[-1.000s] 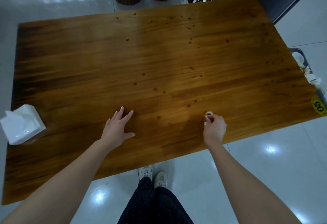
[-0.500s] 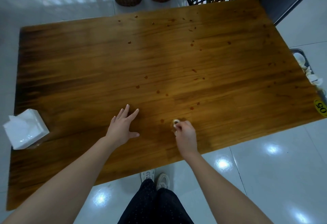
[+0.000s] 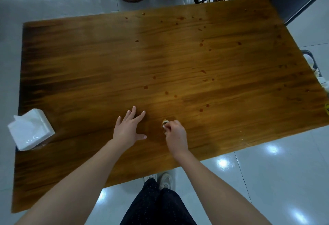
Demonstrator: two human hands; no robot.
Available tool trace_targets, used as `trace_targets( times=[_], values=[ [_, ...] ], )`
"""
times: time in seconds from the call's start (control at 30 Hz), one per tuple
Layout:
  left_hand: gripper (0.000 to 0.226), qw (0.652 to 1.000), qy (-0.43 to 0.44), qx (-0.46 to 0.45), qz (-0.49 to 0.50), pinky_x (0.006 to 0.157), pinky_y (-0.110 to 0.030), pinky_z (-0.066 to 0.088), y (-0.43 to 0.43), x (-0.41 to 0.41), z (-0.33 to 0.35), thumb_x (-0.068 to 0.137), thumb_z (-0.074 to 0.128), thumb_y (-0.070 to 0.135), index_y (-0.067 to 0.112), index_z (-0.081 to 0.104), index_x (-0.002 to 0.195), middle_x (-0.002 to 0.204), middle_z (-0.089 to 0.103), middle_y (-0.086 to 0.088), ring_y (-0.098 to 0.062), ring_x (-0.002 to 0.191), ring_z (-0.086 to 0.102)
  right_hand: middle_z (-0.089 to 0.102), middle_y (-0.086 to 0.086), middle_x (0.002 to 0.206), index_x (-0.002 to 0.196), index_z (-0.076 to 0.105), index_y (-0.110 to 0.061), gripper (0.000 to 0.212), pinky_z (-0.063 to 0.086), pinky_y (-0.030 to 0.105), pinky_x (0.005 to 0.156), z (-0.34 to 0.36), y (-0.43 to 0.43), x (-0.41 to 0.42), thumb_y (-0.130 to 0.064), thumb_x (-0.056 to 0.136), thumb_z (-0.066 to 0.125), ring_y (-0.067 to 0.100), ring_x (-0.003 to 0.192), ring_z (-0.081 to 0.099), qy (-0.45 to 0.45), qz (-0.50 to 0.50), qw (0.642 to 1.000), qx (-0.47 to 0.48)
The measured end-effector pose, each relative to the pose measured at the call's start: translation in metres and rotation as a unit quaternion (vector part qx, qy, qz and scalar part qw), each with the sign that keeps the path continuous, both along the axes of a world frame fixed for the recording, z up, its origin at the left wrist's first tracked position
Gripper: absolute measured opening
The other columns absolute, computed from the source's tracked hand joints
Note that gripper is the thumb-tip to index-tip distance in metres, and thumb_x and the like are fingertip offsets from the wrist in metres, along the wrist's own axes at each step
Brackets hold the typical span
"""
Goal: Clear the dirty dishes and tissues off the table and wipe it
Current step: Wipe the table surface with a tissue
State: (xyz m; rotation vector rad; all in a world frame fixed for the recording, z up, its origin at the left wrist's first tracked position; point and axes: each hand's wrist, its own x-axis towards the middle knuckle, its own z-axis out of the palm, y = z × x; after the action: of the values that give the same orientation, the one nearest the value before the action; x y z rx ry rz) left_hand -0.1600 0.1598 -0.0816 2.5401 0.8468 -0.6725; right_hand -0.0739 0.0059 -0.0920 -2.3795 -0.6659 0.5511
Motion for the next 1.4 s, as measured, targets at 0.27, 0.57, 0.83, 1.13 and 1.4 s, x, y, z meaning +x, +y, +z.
trace_targets(
  times=[0.27, 0.57, 0.83, 1.13, 1.4],
  values=[
    [0.101, 0.999, 0.01, -0.047, -0.014, 0.118, -0.049, 0.006, 0.009, 0.001, 0.004, 0.078, 0.078, 0.036, 0.037, 0.009, 0.153, 0.162, -0.006, -0.003, -0.023, 0.149, 0.0, 0.059, 0.008, 0.099, 0.099, 0.068, -0.002, 0.016, 0.036, 0.014, 0.064, 0.001, 0.008, 0.05, -0.007, 0.095, 0.054, 0.012, 0.081, 0.049, 0.012, -0.121, 0.993, -0.005],
    [0.107, 0.996, 0.045, -0.043, -0.063, 0.118, -0.05, 0.009, 0.017, -0.001, 0.001, 0.078, 0.078, 0.032, 0.04, 0.001, 0.152, 0.162, -0.012, 0.0, -0.024, 0.149, -0.002, 0.059, 0.001, 0.094, 0.104, 0.068, -0.006, 0.017, 0.04, 0.01, 0.067, -0.007, 0.014, -0.004, -0.006, 0.095, 0.053, 0.01, 0.083, 0.054, -0.018, -0.017, 0.999, 0.027],
    [0.108, 0.993, 0.069, -0.042, -0.089, 0.117, -0.054, 0.007, 0.025, 0.002, 0.001, 0.078, 0.079, 0.03, 0.042, 0.001, 0.151, 0.162, -0.01, 0.001, -0.024, 0.149, 0.001, 0.053, -0.006, 0.092, 0.103, 0.069, -0.008, 0.017, 0.044, 0.01, 0.066, -0.011, 0.018, 0.013, -0.008, 0.095, 0.054, 0.005, 0.079, 0.051, -0.015, -0.019, 0.998, 0.054],
    [0.103, 0.991, 0.099, -0.047, -0.081, 0.117, -0.055, 0.005, 0.021, 0.007, 0.012, 0.083, 0.074, 0.025, 0.041, -0.002, 0.152, 0.162, -0.013, 0.0, -0.024, 0.149, -0.002, 0.061, 0.008, 0.101, 0.106, 0.067, -0.004, 0.018, 0.041, 0.017, 0.07, -0.004, -0.023, 0.088, -0.009, 0.095, 0.055, 0.015, 0.088, 0.054, -0.013, -0.127, 0.992, 0.002],
    [0.086, 0.995, 0.087, -0.029, -0.032, 0.118, -0.049, 0.012, 0.01, 0.017, 0.019, 0.089, 0.067, 0.028, 0.037, 0.01, 0.153, 0.162, -0.004, -0.004, -0.026, 0.149, 0.005, 0.059, 0.0, 0.098, 0.106, 0.068, -0.006, 0.017, 0.04, 0.009, 0.065, -0.002, -0.055, 0.069, -0.01, 0.094, 0.057, 0.008, 0.084, 0.052, 0.041, -0.058, 0.997, 0.002]
  ],
)
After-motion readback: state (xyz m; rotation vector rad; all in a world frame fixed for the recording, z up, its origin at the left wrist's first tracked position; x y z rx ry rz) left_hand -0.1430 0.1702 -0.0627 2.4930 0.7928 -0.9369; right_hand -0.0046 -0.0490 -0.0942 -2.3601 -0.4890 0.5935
